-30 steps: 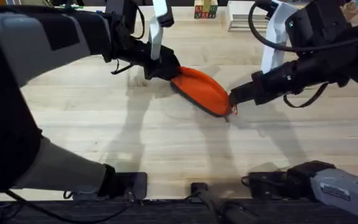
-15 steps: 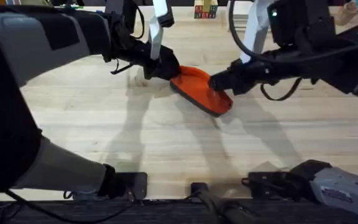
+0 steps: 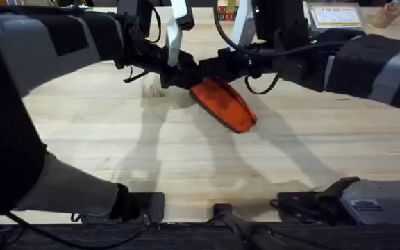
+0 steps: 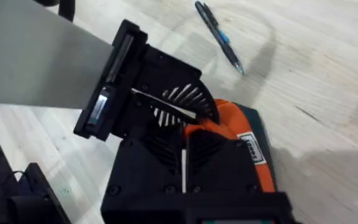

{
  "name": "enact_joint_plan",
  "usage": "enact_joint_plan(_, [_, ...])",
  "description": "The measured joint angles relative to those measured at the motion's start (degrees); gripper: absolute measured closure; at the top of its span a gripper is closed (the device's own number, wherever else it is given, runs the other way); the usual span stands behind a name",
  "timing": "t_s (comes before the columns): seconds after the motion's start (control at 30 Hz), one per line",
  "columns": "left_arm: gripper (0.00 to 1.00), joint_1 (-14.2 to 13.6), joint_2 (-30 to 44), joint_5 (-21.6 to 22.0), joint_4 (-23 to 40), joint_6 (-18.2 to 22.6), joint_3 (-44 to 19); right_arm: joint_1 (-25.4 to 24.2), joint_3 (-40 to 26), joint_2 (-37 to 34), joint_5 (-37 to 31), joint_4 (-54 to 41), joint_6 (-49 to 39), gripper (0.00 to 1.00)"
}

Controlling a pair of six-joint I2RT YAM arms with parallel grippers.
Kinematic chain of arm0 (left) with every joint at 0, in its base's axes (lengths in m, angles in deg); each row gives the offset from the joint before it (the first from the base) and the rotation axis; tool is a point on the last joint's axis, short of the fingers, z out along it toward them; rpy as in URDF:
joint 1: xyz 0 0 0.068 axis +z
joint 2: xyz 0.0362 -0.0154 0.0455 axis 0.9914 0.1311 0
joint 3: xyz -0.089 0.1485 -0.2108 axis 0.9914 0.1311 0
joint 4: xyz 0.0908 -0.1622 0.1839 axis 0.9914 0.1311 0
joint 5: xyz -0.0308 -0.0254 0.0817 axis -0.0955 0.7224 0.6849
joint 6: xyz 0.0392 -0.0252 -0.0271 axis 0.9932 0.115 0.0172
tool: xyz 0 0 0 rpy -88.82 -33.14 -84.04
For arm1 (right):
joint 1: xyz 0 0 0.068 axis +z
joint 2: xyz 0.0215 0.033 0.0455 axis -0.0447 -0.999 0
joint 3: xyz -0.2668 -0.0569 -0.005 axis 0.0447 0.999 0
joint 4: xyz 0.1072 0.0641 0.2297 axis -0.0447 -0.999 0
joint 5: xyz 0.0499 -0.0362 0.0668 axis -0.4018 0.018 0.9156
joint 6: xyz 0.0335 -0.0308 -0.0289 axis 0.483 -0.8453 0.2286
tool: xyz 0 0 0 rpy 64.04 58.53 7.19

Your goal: Unzip the bag, pick up the pens from the table one at a time and place them inside, then zip the bag closed.

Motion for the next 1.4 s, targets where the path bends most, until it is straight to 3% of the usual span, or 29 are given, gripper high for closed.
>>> enact_joint_plan(0.13, [0.959,0.0,0.0,0.0,0.0,0.0,0.0,0.0,-0.6,-0.1,0.0,-0.9,0.2,0.971])
enact_joint_plan(0.2, [0.959,-0.1,0.0,-0.2,0.1,0.0,0.0,0.1,-2.7,-0.1,0.1,-3.7,-0.4,0.688])
enact_joint_plan(0.27, [0.959,-0.2,0.0,-0.2,0.0,0.0,0.0,0.1,-5.1,0.1,-0.1,-6.4,-1.5,0.508])
enact_joint_plan(0.37, [0.959,-0.2,0.0,-0.2,0.1,0.0,0.0,0.1,-7.3,1.5,-1.7,-11.1,-4.1,0.069])
enact_joint_plan(0.4, [0.959,-0.2,0.0,-0.2,0.1,0.0,0.0,0.1,-7.5,2.2,-2.6,-12.3,-4.9,0.024])
enact_joint_plan(0.5, [0.959,-0.2,0.0,-0.2,0.1,0.0,0.0,0.1,-7.7,8.6,-8.2,-19.8,-9.1,0.005])
enact_joint_plan(0.53, [0.959,-0.2,0.0,-0.2,0.1,0.0,0.0,0.1,-7.7,14.9,-10.9,-25.4,-12.5,0.004])
enact_joint_plan(0.6, [0.959,-0.2,0.0,-0.2,0.1,0.0,0.0,0.1,-7.7,18.0,-11.6,-28.1,-13.7,0.004])
enact_joint_plan(0.77, [0.959,-0.2,0.0,-0.2,0.1,0.0,0.0,0.1,-7.8,24.4,-12.2,-32.9,-15.1,0.004])
enact_joint_plan(1.0, [0.934,-0.2,0.0,-0.2,0.1,0.0,0.0,0.1,-7.9,28.2,-12.5,-36.4,-15.3,0.004])
enact_joint_plan(1.03, [0.841,-0.2,0.0,-0.2,0.0,0.0,0.0,0.1,-7.9,28.3,-12.5,-36.5,-15.3,0.004])
enact_joint_plan(1.2, [0.070,-0.5,0.0,-1.2,0.3,-0.2,0.0,0.1,-7.9,28.3,-12.7,-37.0,-15.3,0.004])
enact_joint_plan(1.23, [0.010,-0.6,0.0,-1.3,0.4,-0.4,0.0,0.1,-7.9,28.3,-12.7,-37.0,-15.3,0.004])
enact_joint_plan(1.4, [0.007,-0.6,0.0,-0.8,0.3,-0.4,0.0,0.1,-7.9,28.3,-12.6,-37.0,-15.3,0.004])
